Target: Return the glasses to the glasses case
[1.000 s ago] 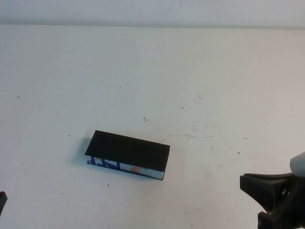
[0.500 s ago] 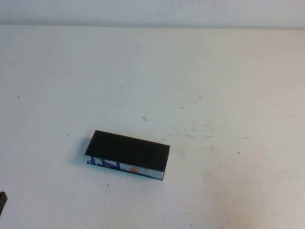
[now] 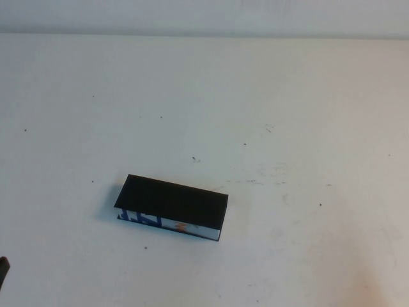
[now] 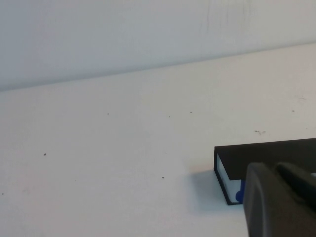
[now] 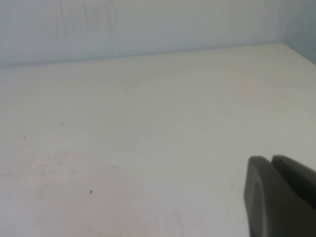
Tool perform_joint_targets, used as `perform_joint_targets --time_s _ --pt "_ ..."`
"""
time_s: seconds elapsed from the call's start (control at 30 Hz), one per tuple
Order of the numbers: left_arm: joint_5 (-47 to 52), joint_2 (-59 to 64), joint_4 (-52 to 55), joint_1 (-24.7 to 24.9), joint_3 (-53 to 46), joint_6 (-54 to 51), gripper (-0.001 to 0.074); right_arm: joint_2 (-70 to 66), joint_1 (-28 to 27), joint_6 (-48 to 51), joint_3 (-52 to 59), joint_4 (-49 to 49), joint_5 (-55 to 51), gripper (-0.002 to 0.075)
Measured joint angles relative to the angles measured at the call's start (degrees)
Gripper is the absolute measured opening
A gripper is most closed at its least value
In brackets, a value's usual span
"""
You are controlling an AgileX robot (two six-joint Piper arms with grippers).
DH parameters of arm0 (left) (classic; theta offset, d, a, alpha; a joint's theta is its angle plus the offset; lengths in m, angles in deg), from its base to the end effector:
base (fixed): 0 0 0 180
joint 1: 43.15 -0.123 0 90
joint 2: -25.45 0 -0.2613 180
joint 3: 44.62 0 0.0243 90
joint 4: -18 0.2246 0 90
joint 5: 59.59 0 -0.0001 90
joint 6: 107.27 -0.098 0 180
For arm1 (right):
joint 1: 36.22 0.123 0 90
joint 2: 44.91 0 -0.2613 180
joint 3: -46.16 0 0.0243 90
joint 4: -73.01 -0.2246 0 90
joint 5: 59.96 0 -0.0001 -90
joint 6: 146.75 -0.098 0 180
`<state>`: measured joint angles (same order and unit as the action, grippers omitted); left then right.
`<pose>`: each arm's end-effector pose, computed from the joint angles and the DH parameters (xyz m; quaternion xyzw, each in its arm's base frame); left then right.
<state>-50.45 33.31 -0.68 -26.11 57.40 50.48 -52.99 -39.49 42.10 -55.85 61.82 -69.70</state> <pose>0.0568 -0.0227 0.1915 0.1497 0.7189 -0.0968 0.6719 0.0613 -0.0003 0.1897 0.0242 0.7406 0.0058 0.6715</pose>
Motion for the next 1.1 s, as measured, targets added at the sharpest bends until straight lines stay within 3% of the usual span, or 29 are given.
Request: perform_joint_targets --time_s 0.27,1.1 --pt "0.0 0.0 0.0 0.0 0.0 0.0 -0.0004 0.0 2.74 0.0 0.1 2.45 -10.12 -0.0011" --pt "0.0 0.0 0.0 0.0 0.0 0.0 -0.0004 0.0 2.78 0.0 0.1 2.58 -10.41 -0.0011"
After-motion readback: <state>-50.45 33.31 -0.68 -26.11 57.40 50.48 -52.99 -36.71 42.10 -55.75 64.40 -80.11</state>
